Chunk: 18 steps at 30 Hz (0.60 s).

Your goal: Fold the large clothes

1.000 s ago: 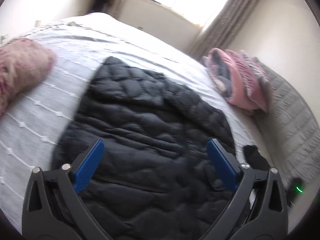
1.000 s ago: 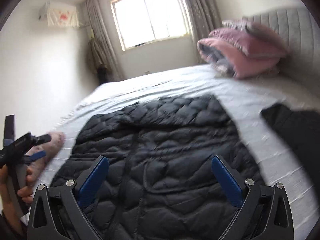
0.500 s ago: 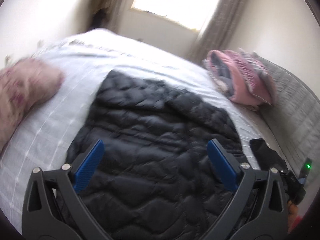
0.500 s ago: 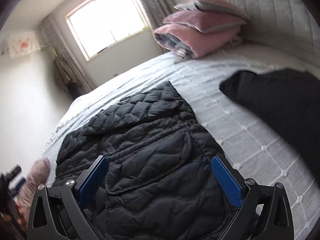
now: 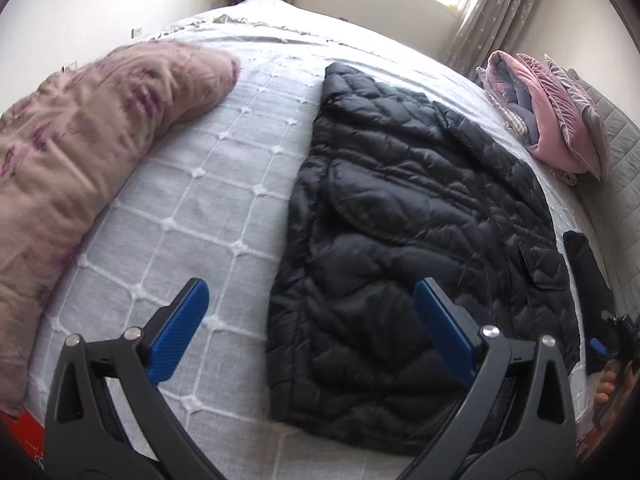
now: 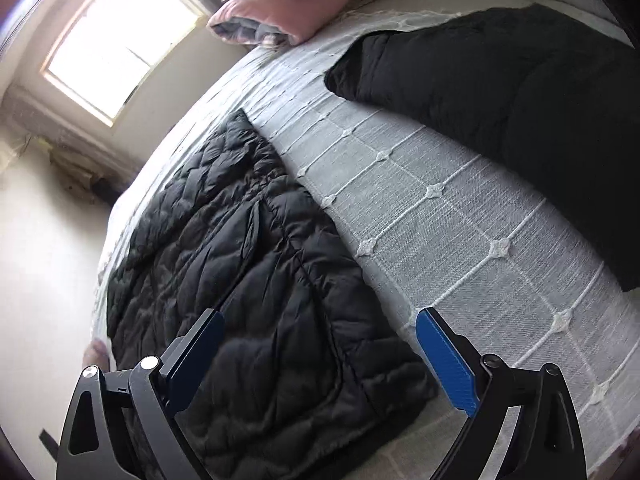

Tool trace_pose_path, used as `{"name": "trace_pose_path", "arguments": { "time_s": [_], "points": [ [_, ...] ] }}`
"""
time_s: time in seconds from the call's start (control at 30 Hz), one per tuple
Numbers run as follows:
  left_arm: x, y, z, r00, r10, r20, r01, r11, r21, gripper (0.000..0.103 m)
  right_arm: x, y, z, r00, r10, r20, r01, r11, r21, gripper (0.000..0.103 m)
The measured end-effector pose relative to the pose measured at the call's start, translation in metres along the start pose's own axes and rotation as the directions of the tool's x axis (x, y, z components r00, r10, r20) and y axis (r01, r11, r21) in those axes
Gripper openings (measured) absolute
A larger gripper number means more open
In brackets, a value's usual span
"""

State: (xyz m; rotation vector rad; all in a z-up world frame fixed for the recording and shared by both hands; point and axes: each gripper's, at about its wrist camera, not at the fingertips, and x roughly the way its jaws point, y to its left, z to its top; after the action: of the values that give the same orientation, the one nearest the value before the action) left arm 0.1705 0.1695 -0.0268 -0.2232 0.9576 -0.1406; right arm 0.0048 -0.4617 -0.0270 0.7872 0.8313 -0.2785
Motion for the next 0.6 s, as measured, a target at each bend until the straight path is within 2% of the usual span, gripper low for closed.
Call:
{"name": "trace_pose_path", "arguments": {
  "time_s": [0.13,0.2,0.3,0.4,0.5,0.57,0.6],
  "points": [
    [0.003,0.022,-0.012,0.999,-0.003,-0.049,0.001,0.999,-0.043,0.097,-0.017,0.002,-0.009,0.998,-0.058,0.007,0.058,0.99,-0.126,0.089],
    [0.003,0.042,-0.018,0.998,-0.013,-0.064,0.006,0.994,-0.105,0.097,-0.018,-0.003,-0.014,0.995,-0.097,-0.004,0.095,0.982,-0.165,0.087],
    [0.004,0.059,-0.029,0.994,-0.07,-0.088,0.054,0.983,-0.176,0.093,-0.019,-0.015,-0.02,0.99,-0.14,-0.032,0.133,0.975,-0.178,0.085],
    [0.012,0.05,-0.041,0.991,-0.058,-0.122,0.04,0.989,-0.145,0.09,-0.014,-0.021,-0.025,0.983,-0.171,-0.064,0.155,0.967,-0.204,0.085],
    [0.026,0.035,-0.048,0.985,-0.028,-0.167,0.012,0.995,-0.096,0.089,-0.005,-0.02,-0.033,0.982,-0.152,-0.109,0.124,0.966,-0.225,0.081],
    [0.032,0.029,-0.052,0.982,-0.012,-0.188,-0.003,0.997,-0.08,0.085,0.003,-0.015,-0.039,0.98,-0.149,-0.131,0.114,0.963,-0.246,0.075],
    [0.034,0.027,-0.053,0.982,-0.003,-0.188,-0.011,0.997,-0.077,0.085,0.006,-0.013,-0.041,0.978,-0.154,-0.141,0.114,0.959,-0.257,0.069]
  ]
}}
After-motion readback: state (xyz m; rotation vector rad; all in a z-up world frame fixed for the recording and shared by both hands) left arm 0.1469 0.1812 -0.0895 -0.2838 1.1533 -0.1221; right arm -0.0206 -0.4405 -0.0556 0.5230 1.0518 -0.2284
